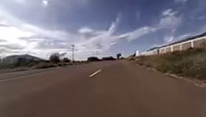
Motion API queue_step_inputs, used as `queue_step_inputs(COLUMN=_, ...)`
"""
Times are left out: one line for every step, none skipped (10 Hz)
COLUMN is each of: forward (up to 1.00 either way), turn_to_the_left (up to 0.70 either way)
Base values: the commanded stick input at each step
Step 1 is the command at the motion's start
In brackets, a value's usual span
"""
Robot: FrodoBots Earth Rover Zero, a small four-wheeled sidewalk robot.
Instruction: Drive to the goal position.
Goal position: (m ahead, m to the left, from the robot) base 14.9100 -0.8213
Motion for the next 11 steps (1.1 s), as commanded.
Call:
queue_step_inputs(forward=1.0, turn_to_the_left=0.0)
queue_step_inputs(forward=1.0, turn_to_the_left=0.0)
queue_step_inputs(forward=1.0, turn_to_the_left=-0.04)
queue_step_inputs(forward=1.0, turn_to_the_left=-0.17)
queue_step_inputs(forward=1.0, turn_to_the_left=-0.29)
queue_step_inputs(forward=1.0, turn_to_the_left=-0.37)
queue_step_inputs(forward=1.0, turn_to_the_left=-0.24)
queue_step_inputs(forward=1.0, turn_to_the_left=-0.11)
queue_step_inputs(forward=1.0, turn_to_the_left=0.0)
queue_step_inputs(forward=1.0, turn_to_the_left=0.0)
queue_step_inputs(forward=1.0, turn_to_the_left=0.0)
